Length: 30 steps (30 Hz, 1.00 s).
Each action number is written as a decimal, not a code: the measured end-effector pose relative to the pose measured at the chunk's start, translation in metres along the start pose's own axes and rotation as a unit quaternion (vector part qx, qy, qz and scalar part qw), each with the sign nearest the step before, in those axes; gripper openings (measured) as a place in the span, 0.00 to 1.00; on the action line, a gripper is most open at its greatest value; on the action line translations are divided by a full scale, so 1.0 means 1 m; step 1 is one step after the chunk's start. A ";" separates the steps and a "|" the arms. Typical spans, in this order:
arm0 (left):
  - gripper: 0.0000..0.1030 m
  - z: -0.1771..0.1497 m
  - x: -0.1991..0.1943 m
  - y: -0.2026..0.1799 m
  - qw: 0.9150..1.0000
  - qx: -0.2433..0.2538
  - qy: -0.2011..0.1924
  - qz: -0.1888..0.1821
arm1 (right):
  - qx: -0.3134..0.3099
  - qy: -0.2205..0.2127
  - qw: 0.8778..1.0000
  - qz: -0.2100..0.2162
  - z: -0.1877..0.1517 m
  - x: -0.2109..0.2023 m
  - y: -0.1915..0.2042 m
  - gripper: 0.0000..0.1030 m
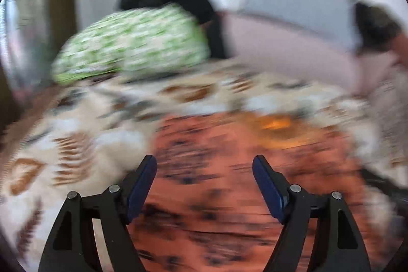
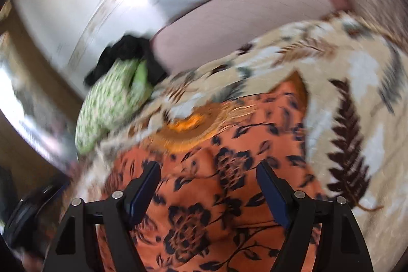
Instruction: Fold small clothes
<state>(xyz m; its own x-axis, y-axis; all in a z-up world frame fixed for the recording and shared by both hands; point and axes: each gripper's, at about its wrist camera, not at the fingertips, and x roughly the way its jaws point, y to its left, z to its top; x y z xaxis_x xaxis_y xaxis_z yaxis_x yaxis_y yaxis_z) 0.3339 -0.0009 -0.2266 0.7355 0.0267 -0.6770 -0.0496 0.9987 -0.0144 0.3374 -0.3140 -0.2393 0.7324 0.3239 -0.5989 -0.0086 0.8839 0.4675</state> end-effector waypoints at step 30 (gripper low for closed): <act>0.76 -0.011 0.019 0.054 0.996 -0.060 0.032 0.050 | 0.133 -0.069 0.984 -0.094 0.032 -0.023 -0.080 0.25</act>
<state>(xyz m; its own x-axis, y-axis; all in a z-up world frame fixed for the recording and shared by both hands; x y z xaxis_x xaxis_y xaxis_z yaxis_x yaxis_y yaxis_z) 0.3376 0.0528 -0.2478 0.6782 0.1201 -0.7250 -0.2044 0.9784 -0.0292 0.3427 -0.4032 -0.2422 0.7896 0.0982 -0.6057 0.3006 0.7987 0.5212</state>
